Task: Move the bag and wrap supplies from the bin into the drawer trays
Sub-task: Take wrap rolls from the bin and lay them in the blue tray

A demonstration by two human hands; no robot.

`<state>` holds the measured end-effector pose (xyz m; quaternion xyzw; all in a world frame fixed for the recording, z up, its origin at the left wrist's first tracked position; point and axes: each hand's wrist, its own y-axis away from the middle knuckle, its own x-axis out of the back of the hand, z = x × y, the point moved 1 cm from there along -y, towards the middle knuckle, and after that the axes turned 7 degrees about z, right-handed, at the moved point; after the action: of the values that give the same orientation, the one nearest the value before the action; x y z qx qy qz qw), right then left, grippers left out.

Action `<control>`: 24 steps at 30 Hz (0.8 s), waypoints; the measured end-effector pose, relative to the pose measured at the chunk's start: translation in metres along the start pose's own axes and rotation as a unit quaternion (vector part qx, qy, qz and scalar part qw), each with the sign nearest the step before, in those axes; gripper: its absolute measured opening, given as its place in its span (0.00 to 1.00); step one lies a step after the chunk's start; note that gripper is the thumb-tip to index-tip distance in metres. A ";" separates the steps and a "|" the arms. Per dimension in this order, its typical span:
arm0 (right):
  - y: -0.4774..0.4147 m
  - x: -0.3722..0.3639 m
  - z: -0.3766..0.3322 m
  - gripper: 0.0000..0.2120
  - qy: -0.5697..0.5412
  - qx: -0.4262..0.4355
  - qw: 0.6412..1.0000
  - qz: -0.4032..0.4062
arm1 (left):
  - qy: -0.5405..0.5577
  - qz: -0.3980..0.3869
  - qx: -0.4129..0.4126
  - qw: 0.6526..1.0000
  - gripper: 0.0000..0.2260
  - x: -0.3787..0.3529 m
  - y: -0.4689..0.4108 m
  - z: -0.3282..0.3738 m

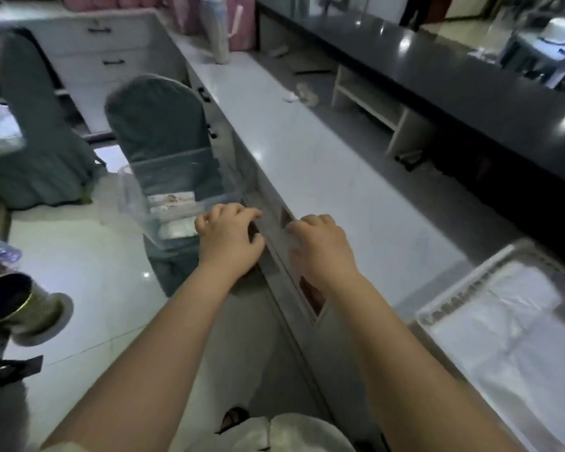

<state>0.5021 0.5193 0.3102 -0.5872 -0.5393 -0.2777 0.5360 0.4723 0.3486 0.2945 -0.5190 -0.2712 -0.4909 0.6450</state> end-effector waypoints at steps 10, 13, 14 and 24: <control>-0.117 -0.131 -0.141 0.18 -0.013 0.115 0.987 -0.113 | -0.035 -0.064 0.167 0.983 0.20 -0.005 -0.027 -0.206; -0.155 -0.153 -0.155 0.17 -0.027 0.117 0.987 -0.110 | -0.044 -0.046 0.186 0.980 0.20 -0.010 -0.055 -0.245; -0.168 -0.161 -0.159 0.17 -0.032 0.119 0.986 -0.112 | -0.045 -0.043 0.191 0.980 0.21 -0.012 -0.066 -0.255; -0.348 -0.286 -0.169 0.18 -0.080 0.153 0.969 -0.174 | -0.080 -0.052 0.217 0.972 0.19 -0.083 -0.209 -0.356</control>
<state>0.1456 0.2117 0.2120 -0.4151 -0.7104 -0.2331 0.5183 0.1940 0.0485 0.1958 -0.3895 -0.4483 -0.4107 0.6919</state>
